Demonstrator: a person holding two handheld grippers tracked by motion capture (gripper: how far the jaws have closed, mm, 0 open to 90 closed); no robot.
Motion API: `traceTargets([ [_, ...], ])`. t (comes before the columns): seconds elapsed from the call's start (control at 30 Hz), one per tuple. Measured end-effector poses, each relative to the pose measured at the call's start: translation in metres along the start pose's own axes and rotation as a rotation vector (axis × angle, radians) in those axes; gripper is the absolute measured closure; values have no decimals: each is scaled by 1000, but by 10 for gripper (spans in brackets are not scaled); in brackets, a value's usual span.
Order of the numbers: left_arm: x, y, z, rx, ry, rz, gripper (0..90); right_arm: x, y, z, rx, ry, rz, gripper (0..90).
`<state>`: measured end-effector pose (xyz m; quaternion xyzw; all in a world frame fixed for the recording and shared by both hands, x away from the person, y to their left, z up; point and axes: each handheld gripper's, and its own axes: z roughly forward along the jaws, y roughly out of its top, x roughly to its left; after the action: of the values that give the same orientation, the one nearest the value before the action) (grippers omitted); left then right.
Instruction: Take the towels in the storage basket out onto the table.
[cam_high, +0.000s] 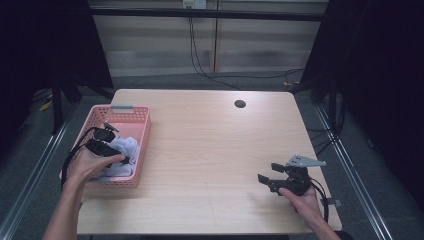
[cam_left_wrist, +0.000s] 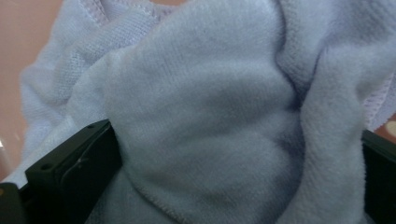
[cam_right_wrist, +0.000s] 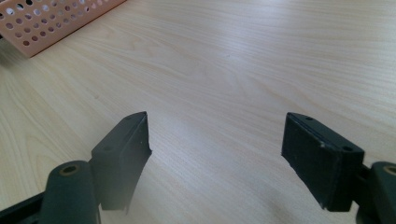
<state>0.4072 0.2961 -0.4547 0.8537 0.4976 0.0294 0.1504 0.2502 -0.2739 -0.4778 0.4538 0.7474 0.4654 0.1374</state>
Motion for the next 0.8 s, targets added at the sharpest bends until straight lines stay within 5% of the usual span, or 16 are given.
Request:
traceTargets([
  [0.2,-5,7,9,62,24,-15,6,1,0,0,2,6,-3,233],
  [0.37,-7,13,7,117,27,-17,157,2,0,0,1,7,-7,238],
  [0.6,-11,13,2,103,21,-17,404,2,0,1,7,14,-10,238],
  [0.8,-7,10,0,71,0,-51,484,2,0,0,9,13,-7,238],
])
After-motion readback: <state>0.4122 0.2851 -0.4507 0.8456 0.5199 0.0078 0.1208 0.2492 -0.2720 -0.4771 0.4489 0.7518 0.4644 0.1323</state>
